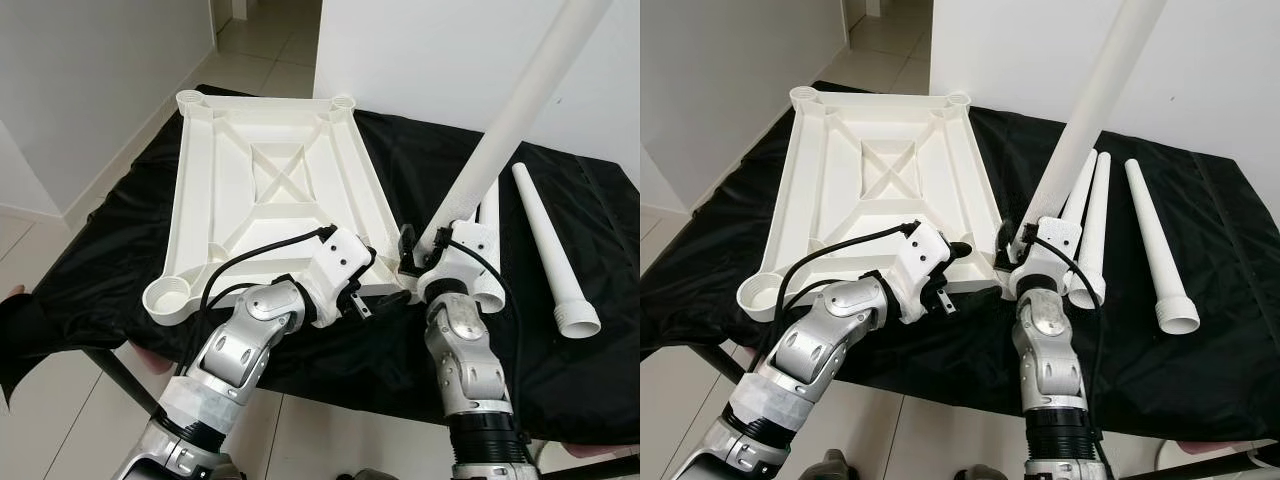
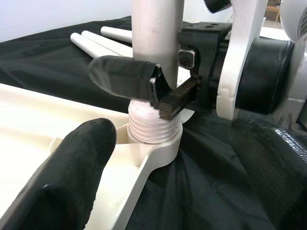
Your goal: Building children table
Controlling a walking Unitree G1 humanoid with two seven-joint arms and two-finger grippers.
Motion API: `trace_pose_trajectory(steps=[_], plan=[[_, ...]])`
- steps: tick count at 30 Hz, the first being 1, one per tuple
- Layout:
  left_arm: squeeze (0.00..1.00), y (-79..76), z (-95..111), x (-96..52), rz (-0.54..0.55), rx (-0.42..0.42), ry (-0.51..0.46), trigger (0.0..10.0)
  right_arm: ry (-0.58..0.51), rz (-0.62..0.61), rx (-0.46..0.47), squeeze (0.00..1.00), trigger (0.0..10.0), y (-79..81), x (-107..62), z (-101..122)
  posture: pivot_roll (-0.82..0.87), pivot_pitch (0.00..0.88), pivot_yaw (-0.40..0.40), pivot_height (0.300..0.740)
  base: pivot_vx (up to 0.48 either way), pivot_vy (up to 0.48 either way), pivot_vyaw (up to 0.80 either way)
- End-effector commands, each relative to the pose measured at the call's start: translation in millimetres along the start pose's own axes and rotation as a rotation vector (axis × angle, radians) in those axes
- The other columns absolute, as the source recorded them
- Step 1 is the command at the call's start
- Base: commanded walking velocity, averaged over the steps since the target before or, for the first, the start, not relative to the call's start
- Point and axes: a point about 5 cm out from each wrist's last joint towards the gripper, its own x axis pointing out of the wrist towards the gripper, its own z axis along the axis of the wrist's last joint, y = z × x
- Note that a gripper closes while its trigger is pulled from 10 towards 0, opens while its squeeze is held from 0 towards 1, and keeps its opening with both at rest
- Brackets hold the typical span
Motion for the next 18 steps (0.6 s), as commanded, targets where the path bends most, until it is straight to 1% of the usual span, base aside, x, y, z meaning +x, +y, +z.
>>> trace_pose_trajectory(steps=[1,2,3,4,5,6,7,8,10,12,13,14,15,17,18], plan=[[0.0,0.3,-0.3,1.4,0.005,0.003,0.001,10.0,0.007,0.028,-0.001,0.0,10.0,-6.2,-1.6,-3.3,0.08,0.0,-0.082,0.74,0.0,0.0,0.0],[0.0,0.3,-0.3,1.4,0.005,0.003,0.001,10.0,0.007,0.028,-0.001,0.0,10.0,-6.2,-1.6,-3.3,0.08,0.0,-0.082,0.74,0.0,0.0,0.0],[0.0,0.4,-0.2,1.5,0.004,0.003,0.001,10.0,0.008,0.061,-0.011,0.0,10.0,-8.7,-1.3,-3.4,0.08,0.0,-0.081,0.74,0.0,0.0,0.0],[0.0,0.7,0.0,1.7,0.004,0.003,0.001,10.0,0.014,0.119,-0.032,0.0,10.0,-12.8,-0.6,-4.6,0.07,0.0,-0.079,0.74,0.0,0.0,0.0],[0.0,0.7,0.0,1.7,0.004,0.003,0.001,10.0,0.014,0.119,-0.032,0.0,10.0,-12.8,-0.6,-4.6,0.07,0.0,-0.079,0.74,0.0,0.0,0.0],[0.0,1.1,0.1,1.9,0.004,0.002,0.001,10.0,0.018,0.176,-0.052,0.0,10.0,-16.2,0.1,-5.4,0.07,0.0,-0.077,0.74,0.0,0.0,0.0],[0.0,1.1,0.1,1.9,0.004,0.002,0.001,10.0,0.018,0.176,-0.052,0.0,10.0,-16.2,0.1,-5.4,0.07,0.0,-0.077,0.74,0.0,0.0,0.0],[0.0,1.4,0.4,2.0,0.004,0.002,0.0,10.0,0.028,0.225,-0.065,0.0,10.0,-18.6,0.8,-6.3,0.07,0.0,-0.076,0.74,0.0,0.0,0.0],[0.0,1.4,0.4,2.0,0.004,0.002,0.0,10.0,0.028,0.225,-0.065,0.0,10.0,-18.6,0.8,-6.3,0.07,0.0,-0.076,0.74,0.0,0.0,0.0],[0.0,1.7,0.3,2.8,0.003,0.004,0.001,10.0,0.047,0.352,-0.12,0.0,10.0,-22.4,4.9,-8.3,0.07,0.0,-0.07,0.74,0.0,0.0,0.0],[0.0,1.7,0.3,2.8,0.003,0.004,0.001,10.0,0.047,0.352,-0.12,0.0,10.0,-22.4,4.9,-8.3,0.07,0.0,-0.07,0.74,0.0,0.0,0.0],[0.0,1.8,0.4,3.4,0.002,0.006,0.001,10.0,0.058,0.403,-0.146,0.0,10.0,-23.7,7.5,-9.0,0.07,0.0,-0.071,0.74,0.0,0.0,0.0],[0.0,1.8,0.4,3.4,0.002,0.006,0.001,10.0,0.058,0.403,-0.146,0.0,10.0,-23.7,7.5,-9.0,0.07,0.0,-0.071,0.74,0.0,0.0,0.0],[0.0,2.1,0.8,4.0,0.004,0.009,0.001,10.0,0.09,0.502,-0.181,0.0,10.0,-23.6,11.1,-11.6,0.07,0.0,-0.072,0.74,0.0,0.0,0.0],[0.0,2.2,1.0,4.0,0.004,0.009,0.0,10.0,0.1,0.528,-0.192,0.0,8.2,-23.3,11.7,-12.7,0.07,0.0,-0.072,0.74,0.0,0.0,0.0]])
